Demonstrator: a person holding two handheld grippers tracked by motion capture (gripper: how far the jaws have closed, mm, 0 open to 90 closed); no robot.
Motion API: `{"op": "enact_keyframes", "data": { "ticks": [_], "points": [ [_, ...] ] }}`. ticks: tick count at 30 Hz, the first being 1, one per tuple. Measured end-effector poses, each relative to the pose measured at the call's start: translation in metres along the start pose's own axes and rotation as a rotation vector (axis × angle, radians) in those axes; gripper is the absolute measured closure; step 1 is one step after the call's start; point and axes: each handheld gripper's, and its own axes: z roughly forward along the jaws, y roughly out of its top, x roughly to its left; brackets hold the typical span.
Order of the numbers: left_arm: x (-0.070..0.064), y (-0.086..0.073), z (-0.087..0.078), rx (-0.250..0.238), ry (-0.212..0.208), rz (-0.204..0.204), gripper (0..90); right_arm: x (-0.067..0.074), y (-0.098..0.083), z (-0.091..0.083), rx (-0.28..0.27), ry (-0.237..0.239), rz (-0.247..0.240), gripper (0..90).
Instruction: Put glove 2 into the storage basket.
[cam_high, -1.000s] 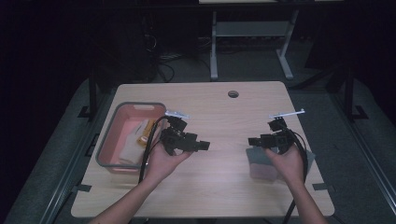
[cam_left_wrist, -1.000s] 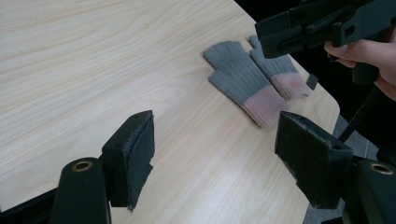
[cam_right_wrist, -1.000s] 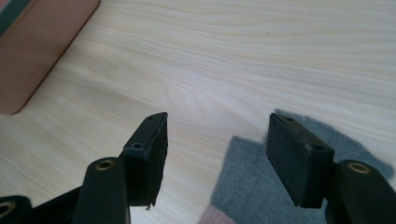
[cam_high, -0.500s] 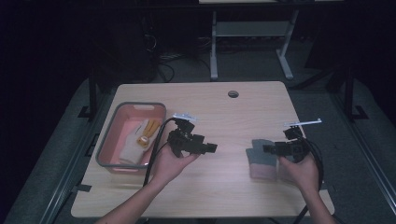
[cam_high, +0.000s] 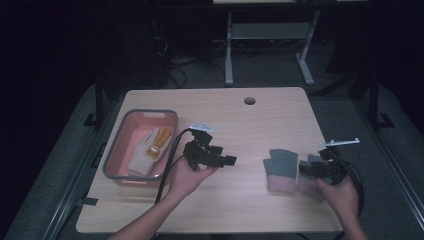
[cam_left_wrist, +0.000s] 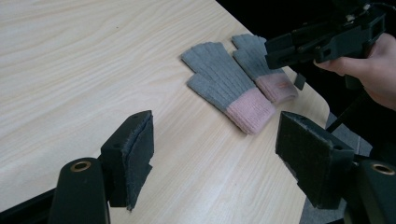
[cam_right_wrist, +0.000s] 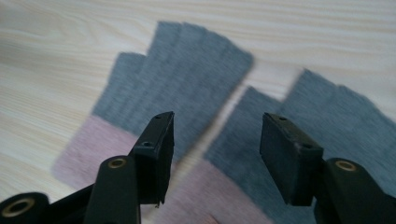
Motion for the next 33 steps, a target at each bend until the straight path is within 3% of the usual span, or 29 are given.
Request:
{"op": "enact_keyframes", "data": {
  "ticks": [7, 11, 14, 19, 25, 29, 33],
  "points": [
    [0.000, -0.007, 0.004, 0.000, -0.016, -0.006, 27.7, -0.018, -0.014, 0.002, 0.022, -0.068, -0.005, 48.0],
    [-0.003, -0.008, 0.007, 0.003, -0.016, 0.002, 27.7, -0.021, -0.019, 0.004, 0.027, -0.088, 0.002, 48.8],
    [-0.004, -0.009, 0.010, 0.007, -0.021, 0.004, 27.7, -0.023, -0.022, 0.009, 0.055, -0.126, -0.020, 49.1],
    [-0.005, -0.010, 0.013, 0.020, -0.021, 0.003, 27.9, -0.027, -0.025, 0.015, 0.052, -0.129, -0.018, 50.1],
    [-0.003, -0.009, 0.014, 0.028, -0.018, 0.004, 28.1, -0.021, -0.021, 0.020, 0.075, -0.182, -0.060, 58.6],
    [-0.004, -0.011, 0.015, 0.031, -0.021, 0.011, 30.5, -0.020, -0.018, 0.020, 0.089, -0.176, -0.062, 73.6],
    [-0.004, -0.014, 0.015, 0.033, -0.020, 0.010, 30.9, -0.018, -0.016, 0.021, 0.100, -0.180, -0.071, 80.2]
  ]
}}
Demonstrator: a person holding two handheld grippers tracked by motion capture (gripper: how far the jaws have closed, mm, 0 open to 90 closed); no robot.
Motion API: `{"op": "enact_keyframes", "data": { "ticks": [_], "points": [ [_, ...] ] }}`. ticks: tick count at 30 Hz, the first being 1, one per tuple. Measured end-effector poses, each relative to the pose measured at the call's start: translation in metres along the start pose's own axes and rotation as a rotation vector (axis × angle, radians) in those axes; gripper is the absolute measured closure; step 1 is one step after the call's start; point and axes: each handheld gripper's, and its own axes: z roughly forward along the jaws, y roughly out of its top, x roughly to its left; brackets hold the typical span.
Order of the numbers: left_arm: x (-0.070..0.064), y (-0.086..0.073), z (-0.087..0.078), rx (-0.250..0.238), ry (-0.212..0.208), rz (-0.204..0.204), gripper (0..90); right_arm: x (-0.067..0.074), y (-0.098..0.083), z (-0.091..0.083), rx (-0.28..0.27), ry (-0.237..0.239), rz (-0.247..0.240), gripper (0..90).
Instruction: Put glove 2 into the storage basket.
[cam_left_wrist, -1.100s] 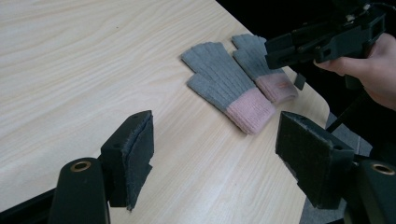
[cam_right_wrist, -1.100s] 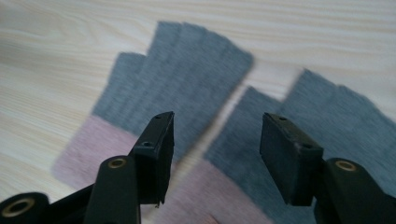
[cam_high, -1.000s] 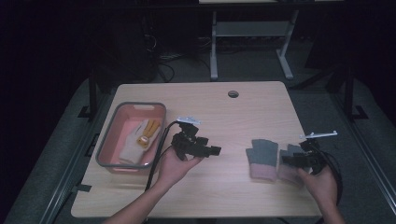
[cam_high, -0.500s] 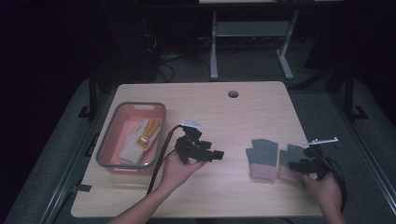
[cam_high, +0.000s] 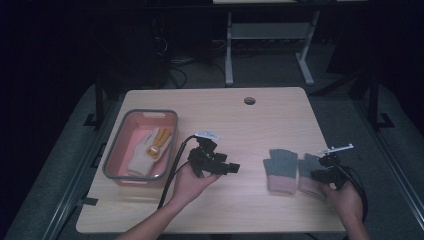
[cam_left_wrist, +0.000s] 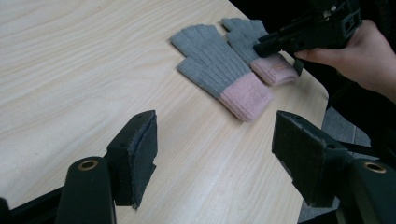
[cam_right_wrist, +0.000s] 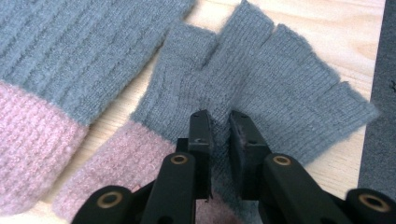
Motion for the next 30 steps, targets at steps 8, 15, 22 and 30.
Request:
{"op": "enact_keyframes", "data": {
  "ticks": [8, 15, 22, 30],
  "points": [
    [0.004, 0.001, -0.006, -0.013, 0.009, -0.011, 29.7, -0.005, -0.001, -0.010, -0.021, 0.039, 0.060, 81.3],
    [0.003, 0.002, -0.008, -0.013, 0.008, -0.008, 29.4, 0.005, 0.007, -0.026, -0.045, 0.051, 0.043, 81.4],
    [0.002, 0.002, -0.009, -0.012, 0.009, -0.008, 28.8, 0.024, 0.023, -0.039, -0.088, 0.095, 0.023, 81.3],
    [0.003, 0.000, -0.009, -0.023, 0.011, -0.007, 28.4, 0.045, 0.030, -0.035, -0.097, 0.133, -0.002, 81.2]
  ]
}}
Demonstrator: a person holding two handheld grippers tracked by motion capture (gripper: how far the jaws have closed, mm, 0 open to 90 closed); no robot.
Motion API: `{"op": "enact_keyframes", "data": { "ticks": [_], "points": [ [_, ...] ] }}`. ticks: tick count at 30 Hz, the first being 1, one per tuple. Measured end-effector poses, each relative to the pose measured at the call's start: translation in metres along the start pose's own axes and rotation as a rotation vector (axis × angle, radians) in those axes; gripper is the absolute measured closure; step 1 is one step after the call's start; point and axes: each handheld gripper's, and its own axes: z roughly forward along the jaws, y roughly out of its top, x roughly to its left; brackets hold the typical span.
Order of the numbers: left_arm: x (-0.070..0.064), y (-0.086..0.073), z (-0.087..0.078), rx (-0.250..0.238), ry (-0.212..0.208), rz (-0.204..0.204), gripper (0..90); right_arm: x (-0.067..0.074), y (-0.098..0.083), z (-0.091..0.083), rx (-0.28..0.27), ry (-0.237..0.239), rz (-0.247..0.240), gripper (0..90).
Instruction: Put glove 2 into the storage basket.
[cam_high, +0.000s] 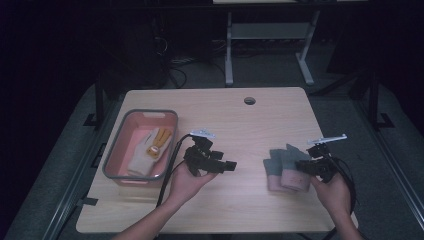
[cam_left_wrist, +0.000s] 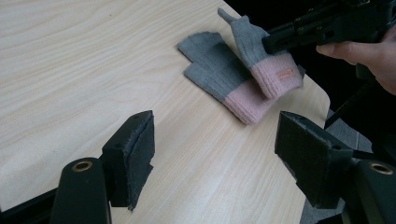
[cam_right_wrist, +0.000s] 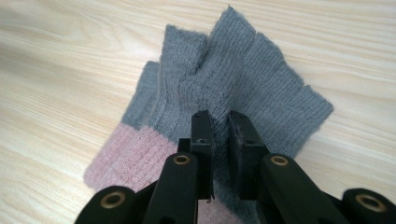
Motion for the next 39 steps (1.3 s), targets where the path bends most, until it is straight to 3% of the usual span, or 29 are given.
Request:
{"op": "enact_keyframes", "data": {
  "ticks": [15, 27, 37, 39],
  "points": [
    [0.000, -0.002, 0.005, 0.007, -0.001, -0.001, 28.3, 0.021, 0.010, 0.027, 0.033, 0.025, -0.014, 80.1],
    [-0.002, -0.004, 0.021, 0.010, -0.035, -0.022, 28.4, 0.017, 0.007, 0.034, 0.028, 0.048, -0.008, 70.1],
    [-0.014, 0.000, 0.049, 0.016, -0.063, -0.030, 29.6, 0.003, 0.001, 0.022, -0.015, 0.085, 0.065, 55.4],
    [-0.013, 0.001, 0.056, 0.014, -0.078, -0.048, 30.3, 0.000, -0.002, 0.021, -0.026, 0.100, 0.088, 53.6]
  ]
}}
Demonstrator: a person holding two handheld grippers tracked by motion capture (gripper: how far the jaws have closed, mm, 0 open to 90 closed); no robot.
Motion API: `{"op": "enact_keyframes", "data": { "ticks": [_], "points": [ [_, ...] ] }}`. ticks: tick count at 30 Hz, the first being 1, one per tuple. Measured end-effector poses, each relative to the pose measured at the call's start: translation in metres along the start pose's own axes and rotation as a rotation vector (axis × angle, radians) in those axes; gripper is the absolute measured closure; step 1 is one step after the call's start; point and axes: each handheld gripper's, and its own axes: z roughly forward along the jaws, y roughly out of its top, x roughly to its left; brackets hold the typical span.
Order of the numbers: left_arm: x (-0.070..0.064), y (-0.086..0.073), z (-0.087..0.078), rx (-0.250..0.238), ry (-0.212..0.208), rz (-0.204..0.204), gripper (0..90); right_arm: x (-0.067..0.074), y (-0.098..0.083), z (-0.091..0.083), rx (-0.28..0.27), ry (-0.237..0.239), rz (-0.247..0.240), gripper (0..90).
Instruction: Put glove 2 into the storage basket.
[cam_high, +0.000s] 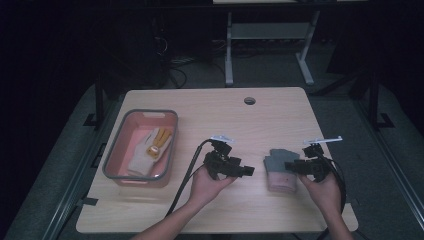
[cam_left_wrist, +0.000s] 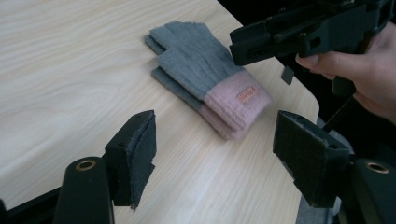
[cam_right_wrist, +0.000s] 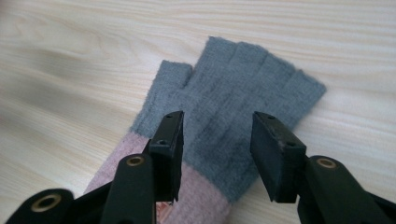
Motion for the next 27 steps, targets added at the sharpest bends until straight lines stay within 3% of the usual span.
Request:
{"op": "enact_keyframes", "data": {
  "ticks": [17, 21, 27],
  "points": [
    [-0.007, 0.000, 0.063, 0.042, -0.060, -0.100, 30.9, -0.023, -0.022, -0.004, -0.025, 0.073, 0.069, 42.7],
    [-0.006, -0.001, 0.072, 0.063, -0.065, -0.102, 31.8, -0.024, -0.026, -0.003, -0.015, 0.086, 0.074, 40.6],
    [-0.006, -0.004, 0.086, 0.067, -0.074, -0.167, 34.2, -0.024, -0.030, 0.001, -0.006, 0.096, 0.082, 40.5]
  ]
}}
